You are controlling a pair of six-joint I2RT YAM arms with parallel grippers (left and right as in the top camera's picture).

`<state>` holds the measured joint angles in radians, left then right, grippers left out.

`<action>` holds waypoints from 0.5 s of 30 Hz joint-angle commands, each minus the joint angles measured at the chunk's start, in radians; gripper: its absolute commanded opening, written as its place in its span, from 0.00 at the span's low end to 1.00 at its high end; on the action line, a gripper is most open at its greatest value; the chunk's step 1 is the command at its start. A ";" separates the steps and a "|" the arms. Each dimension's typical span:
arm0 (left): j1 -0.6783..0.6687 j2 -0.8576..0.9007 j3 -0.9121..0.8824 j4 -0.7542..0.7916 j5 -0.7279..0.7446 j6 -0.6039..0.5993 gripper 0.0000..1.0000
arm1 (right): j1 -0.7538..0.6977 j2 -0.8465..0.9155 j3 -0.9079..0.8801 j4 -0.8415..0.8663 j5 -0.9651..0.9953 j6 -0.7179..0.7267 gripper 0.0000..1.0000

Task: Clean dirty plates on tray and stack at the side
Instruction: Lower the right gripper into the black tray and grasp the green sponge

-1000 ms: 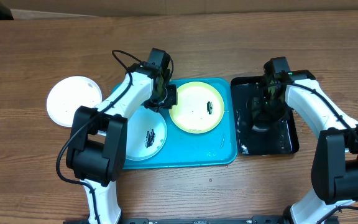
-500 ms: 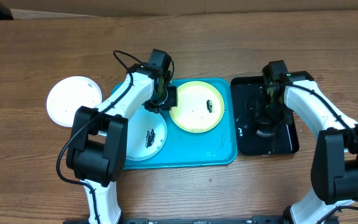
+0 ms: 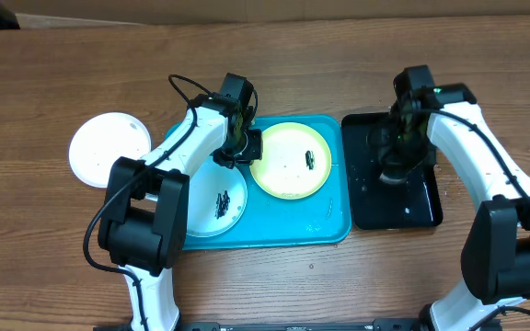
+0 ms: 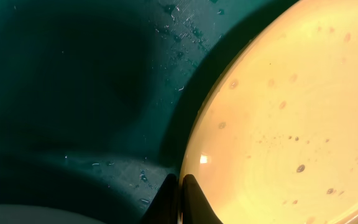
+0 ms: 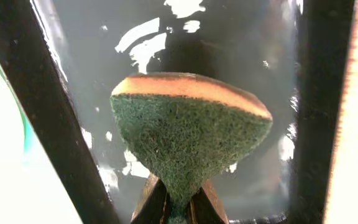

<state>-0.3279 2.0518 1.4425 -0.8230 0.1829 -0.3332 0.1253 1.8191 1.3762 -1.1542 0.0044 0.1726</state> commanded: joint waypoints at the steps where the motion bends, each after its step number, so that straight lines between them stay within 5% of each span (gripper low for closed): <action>1: -0.006 0.000 0.002 -0.009 -0.006 0.027 0.04 | 0.005 -0.024 -0.072 0.051 -0.022 -0.024 0.04; 15: -0.006 0.000 0.002 -0.010 -0.006 0.049 0.04 | 0.005 -0.031 0.043 -0.037 -0.025 -0.050 0.04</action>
<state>-0.3279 2.0518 1.4425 -0.8230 0.1829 -0.3107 0.1253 1.8194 1.3643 -1.1862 -0.0132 0.1326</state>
